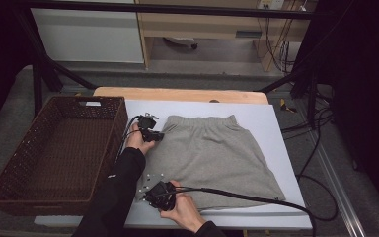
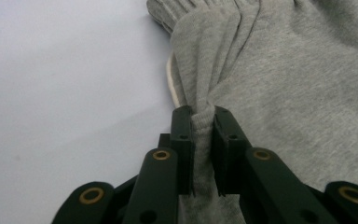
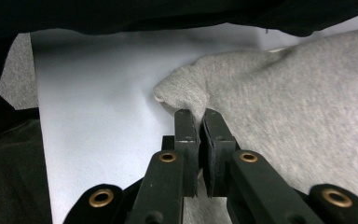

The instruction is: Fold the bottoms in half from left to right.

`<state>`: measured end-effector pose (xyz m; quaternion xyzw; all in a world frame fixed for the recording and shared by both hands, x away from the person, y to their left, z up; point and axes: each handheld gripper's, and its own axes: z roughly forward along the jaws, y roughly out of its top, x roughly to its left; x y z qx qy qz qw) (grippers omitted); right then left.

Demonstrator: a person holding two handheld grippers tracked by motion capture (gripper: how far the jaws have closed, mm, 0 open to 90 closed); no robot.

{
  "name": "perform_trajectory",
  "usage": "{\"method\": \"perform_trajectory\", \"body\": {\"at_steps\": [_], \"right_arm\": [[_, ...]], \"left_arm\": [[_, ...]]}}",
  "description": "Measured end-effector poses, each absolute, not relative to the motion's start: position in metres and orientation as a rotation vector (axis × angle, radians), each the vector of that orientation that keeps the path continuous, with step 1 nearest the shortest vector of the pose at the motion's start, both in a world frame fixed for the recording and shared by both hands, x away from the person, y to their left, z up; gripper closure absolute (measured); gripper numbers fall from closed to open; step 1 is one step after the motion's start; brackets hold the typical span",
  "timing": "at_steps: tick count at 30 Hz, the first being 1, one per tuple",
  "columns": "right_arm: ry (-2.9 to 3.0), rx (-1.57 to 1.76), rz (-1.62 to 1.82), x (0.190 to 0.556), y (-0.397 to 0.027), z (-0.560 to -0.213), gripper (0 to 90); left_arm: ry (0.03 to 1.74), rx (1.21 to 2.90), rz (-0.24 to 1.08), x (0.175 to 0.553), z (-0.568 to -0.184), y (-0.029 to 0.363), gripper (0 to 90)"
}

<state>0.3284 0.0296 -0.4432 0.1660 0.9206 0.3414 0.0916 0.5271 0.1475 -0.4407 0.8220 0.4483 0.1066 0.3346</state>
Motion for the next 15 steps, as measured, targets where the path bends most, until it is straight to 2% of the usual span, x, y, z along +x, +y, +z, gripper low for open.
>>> {"method": "perform_trajectory", "body": {"at_steps": [7, 15], "right_arm": [[2.708, 0.485, 1.074, 0.328, 0.022, -0.422, 86.8], [2.676, 0.486, 1.125, 0.324, 0.013, -0.396, 86.9]], "left_arm": [[1.196, 2.129, 0.238, 0.526, -0.430, 0.149, 82.7], [1.160, 2.146, 0.208, 0.527, -0.392, 0.144, 83.0]]}}
